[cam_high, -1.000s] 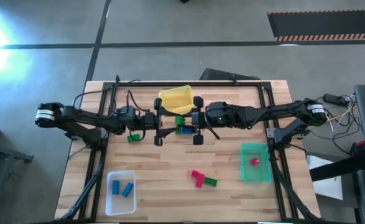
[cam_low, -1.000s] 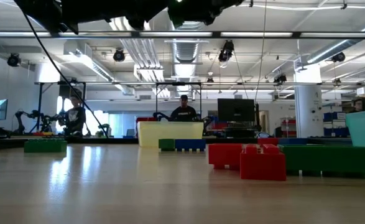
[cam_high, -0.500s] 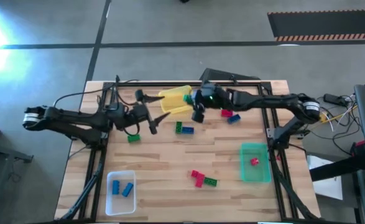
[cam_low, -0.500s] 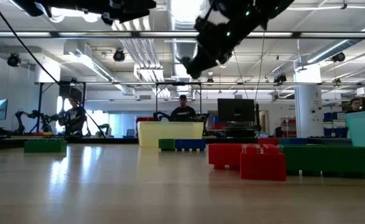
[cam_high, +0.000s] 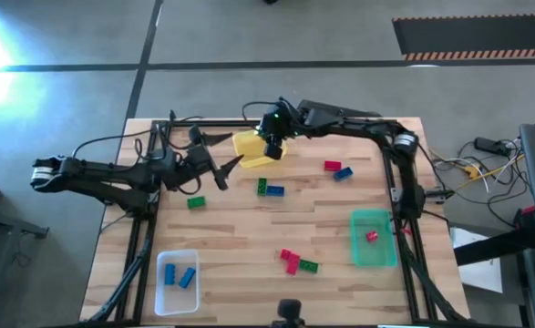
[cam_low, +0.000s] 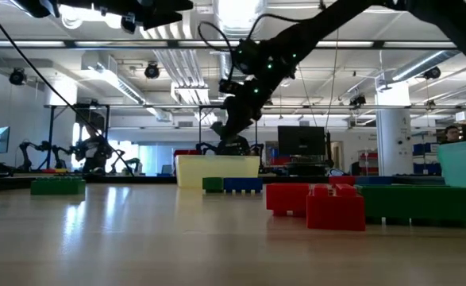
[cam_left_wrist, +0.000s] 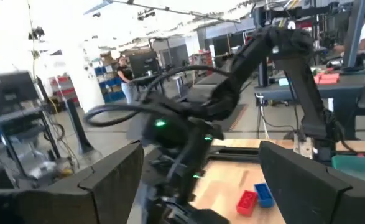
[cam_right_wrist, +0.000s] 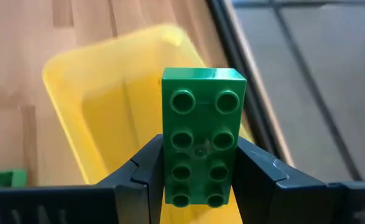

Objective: Sort & place blocks by color
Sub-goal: Put the green game piece into the yellow bin

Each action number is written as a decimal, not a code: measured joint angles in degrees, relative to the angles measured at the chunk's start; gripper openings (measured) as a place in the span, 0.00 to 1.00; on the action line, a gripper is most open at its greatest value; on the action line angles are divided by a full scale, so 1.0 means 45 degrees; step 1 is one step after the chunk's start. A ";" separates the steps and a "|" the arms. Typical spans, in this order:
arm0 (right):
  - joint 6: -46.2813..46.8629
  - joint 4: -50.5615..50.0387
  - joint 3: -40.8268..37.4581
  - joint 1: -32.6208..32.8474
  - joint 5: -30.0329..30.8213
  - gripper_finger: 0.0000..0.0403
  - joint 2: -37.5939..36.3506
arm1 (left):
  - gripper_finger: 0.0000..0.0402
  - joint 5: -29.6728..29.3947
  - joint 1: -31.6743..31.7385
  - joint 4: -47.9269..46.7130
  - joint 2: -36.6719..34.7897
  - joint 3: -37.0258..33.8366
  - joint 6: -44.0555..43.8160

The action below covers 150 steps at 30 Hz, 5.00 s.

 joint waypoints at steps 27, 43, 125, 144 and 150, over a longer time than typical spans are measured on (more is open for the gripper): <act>-0.0826 -0.1473 0.1271 -0.0194 -0.0512 0.47 0.1213 | 0.75 0.0456 -0.0222 -0.1295 0.0386 -0.0015 -0.3392; -0.0096 -0.3969 -0.0397 -0.0045 -0.1115 0.47 -0.2861 | 0.75 0.0945 -0.1152 -0.4662 0.0896 0.0221 -0.7486; 0.1925 1.3994 -1.4587 0.1851 -0.3420 0.44 -0.9170 | 0.31 0.2361 -0.0019 0.1533 0.3401 0.0699 -0.4482; 0.4985 1.3990 -1.1167 0.2258 -0.3753 0.71 -0.7632 | 0.31 0.2500 0.0102 0.3392 0.3756 0.0092 -0.0440; 0.4542 1.3382 -0.9595 0.2224 -0.3892 0.73 -0.6294 | 0.31 0.2756 0.0174 0.3401 0.3459 0.0073 0.1012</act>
